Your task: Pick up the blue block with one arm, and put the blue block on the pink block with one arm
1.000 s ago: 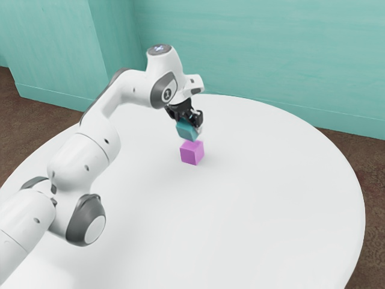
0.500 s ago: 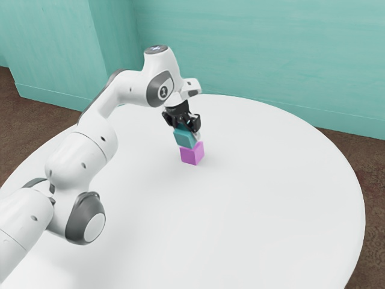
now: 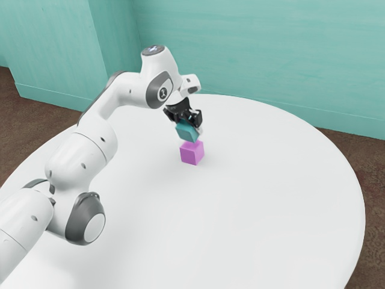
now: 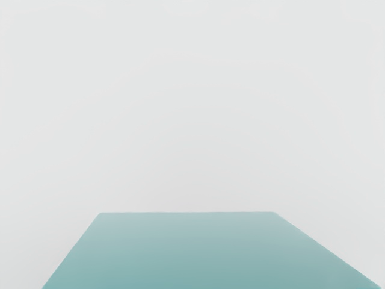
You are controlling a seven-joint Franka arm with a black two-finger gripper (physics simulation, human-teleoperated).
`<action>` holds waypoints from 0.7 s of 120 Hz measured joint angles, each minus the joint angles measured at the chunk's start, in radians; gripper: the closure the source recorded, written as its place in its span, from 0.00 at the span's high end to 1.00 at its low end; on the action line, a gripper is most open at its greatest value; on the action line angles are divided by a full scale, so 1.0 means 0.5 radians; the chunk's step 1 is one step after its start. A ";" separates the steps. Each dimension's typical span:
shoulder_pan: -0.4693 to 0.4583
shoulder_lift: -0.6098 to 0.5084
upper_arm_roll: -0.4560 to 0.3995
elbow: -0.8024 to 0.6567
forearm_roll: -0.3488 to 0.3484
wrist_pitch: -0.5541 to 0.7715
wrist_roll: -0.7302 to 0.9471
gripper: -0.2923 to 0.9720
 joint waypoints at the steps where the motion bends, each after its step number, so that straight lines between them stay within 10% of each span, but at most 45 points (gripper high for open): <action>1: 0.000 0.000 -0.001 0.000 0.000 0.002 0.001 0.48; 84: 0.017 0.017 -0.093 0.000 -0.028 0.016 0.044 0.74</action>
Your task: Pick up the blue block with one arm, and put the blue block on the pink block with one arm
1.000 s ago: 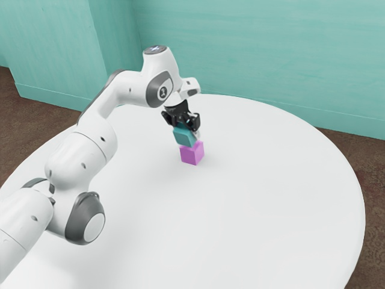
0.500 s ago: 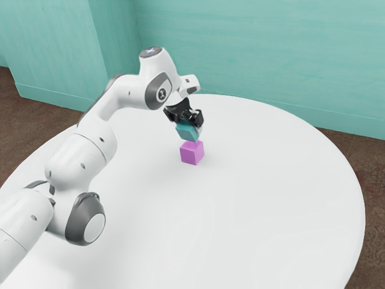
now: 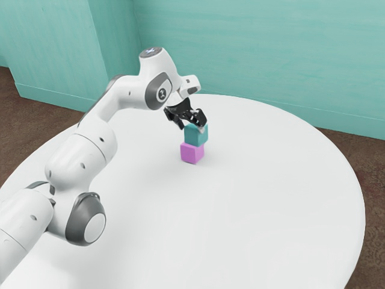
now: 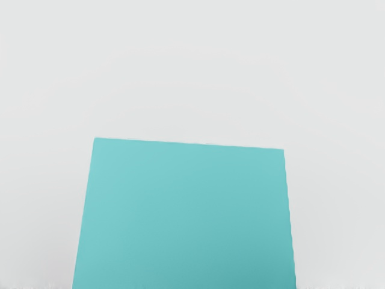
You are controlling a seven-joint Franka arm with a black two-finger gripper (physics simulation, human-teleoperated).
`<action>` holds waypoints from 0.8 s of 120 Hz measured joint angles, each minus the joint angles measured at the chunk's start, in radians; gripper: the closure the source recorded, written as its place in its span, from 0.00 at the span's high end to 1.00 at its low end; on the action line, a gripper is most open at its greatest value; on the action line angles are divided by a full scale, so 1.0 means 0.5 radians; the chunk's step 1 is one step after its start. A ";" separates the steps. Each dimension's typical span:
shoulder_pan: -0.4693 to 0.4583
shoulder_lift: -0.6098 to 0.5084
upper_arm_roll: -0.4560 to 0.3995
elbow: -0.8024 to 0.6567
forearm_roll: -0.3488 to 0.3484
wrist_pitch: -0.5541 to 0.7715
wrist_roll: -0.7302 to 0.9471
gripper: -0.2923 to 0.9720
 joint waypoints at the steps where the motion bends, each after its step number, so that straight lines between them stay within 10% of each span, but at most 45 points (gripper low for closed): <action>1: 0.000 0.000 0.000 0.000 0.000 -0.002 0.000 0.74; 22: -0.051 -0.256 0.022 -0.122 0.024 -0.163 0.013 0.75; 44: -0.212 -1.866 0.103 -2.369 0.136 -0.184 -0.003 0.75; 57: -0.427 -2.626 0.183 -3.070 0.215 -0.166 -0.049 0.75; 96: -0.503 -3.065 0.208 -3.325 0.432 -0.209 -0.163 0.75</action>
